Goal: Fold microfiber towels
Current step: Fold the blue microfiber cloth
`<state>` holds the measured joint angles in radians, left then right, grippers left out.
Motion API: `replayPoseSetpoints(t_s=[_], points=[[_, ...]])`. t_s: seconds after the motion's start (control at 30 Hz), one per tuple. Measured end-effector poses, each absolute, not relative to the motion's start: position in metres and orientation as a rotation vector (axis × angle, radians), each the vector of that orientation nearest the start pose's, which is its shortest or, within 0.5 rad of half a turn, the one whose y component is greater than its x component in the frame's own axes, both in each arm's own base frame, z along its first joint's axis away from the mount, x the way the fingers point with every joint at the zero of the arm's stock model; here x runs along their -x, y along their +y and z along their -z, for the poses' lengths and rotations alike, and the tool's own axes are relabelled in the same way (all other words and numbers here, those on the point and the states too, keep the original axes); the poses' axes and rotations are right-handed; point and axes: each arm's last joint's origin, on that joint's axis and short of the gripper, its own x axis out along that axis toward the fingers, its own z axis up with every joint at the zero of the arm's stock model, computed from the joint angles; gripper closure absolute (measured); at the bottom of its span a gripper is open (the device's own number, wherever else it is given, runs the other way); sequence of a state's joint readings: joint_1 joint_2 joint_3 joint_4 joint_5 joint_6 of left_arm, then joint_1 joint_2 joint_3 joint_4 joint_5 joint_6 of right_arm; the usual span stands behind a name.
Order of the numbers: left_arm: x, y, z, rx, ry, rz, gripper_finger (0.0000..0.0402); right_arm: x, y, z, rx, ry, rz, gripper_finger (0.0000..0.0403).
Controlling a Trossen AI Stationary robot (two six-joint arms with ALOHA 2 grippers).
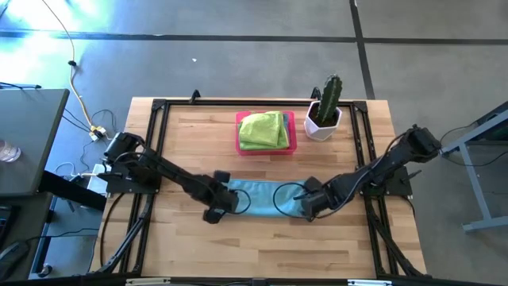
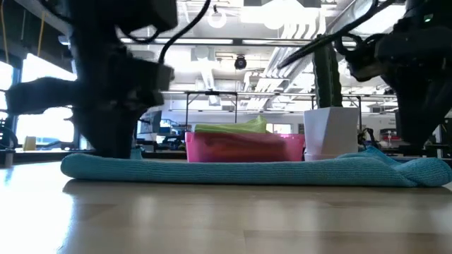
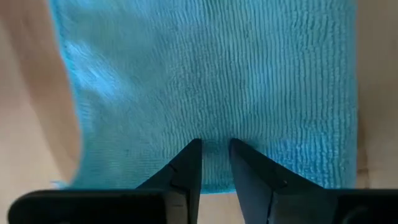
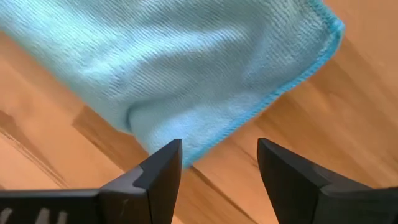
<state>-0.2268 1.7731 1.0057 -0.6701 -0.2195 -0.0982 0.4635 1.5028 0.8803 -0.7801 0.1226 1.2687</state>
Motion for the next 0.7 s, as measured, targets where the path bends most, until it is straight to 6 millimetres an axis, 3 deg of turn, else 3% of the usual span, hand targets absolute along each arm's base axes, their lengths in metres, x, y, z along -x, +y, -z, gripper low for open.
replayPoseSetpoints(t_s=[0.23,0.5,0.7], points=[[-0.286,-0.065,-0.129,-0.168,1.409,-0.124,0.0330,-0.228,0.125,-0.180,-0.780,1.121,0.635,0.0201],[-0.283,-0.073,-0.128,-0.202,1.413,-0.117,0.0332,-0.239,0.146,-0.186,-0.872,0.924,0.512,0.0201],[-0.283,-0.073,-0.128,-0.193,1.415,-0.121,0.0332,-0.244,0.152,-0.163,-0.848,1.047,0.523,0.0206]])
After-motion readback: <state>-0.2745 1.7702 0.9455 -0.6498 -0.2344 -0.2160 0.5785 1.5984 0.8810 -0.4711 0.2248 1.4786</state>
